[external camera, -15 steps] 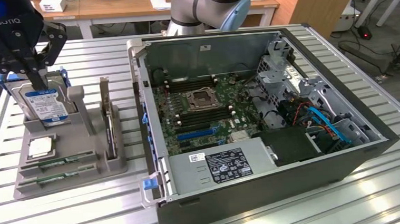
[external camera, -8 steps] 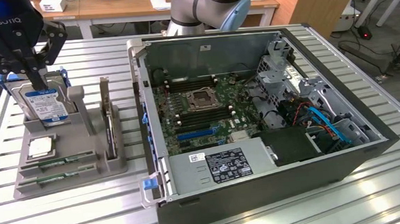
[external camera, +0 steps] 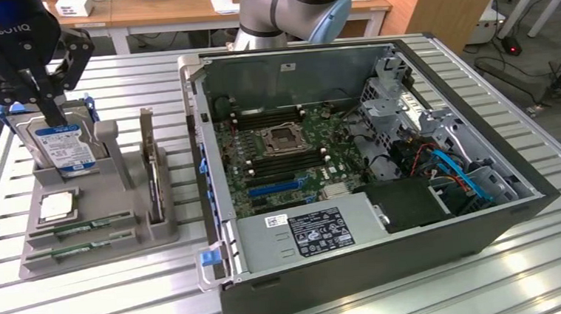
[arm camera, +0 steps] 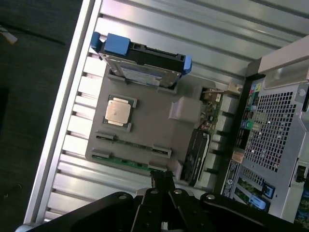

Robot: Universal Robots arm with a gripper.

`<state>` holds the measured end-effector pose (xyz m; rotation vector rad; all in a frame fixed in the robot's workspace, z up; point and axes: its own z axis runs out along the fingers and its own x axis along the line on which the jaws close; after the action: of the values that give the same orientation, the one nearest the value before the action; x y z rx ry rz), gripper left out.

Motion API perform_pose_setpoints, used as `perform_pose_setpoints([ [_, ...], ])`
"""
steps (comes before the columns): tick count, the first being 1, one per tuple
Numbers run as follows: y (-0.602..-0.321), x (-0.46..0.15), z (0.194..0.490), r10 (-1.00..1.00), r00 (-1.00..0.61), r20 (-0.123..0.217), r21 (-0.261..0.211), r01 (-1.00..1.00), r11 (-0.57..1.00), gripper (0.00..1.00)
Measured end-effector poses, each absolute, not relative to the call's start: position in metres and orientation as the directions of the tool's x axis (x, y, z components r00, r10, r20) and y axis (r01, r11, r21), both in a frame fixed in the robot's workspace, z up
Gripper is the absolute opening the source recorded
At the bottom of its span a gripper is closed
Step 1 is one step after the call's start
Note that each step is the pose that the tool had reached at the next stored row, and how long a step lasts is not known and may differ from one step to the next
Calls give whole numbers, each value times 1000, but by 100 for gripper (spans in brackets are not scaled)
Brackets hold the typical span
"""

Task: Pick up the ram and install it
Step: 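Pick up the ram and move it above insertion slot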

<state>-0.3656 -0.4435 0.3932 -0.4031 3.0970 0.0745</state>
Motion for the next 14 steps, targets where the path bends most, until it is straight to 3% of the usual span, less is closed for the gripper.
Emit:
perform_pose_setpoints([
  [14, -443, -366, 393, -435, -900, -24, 45, -436, 899, 9],
])
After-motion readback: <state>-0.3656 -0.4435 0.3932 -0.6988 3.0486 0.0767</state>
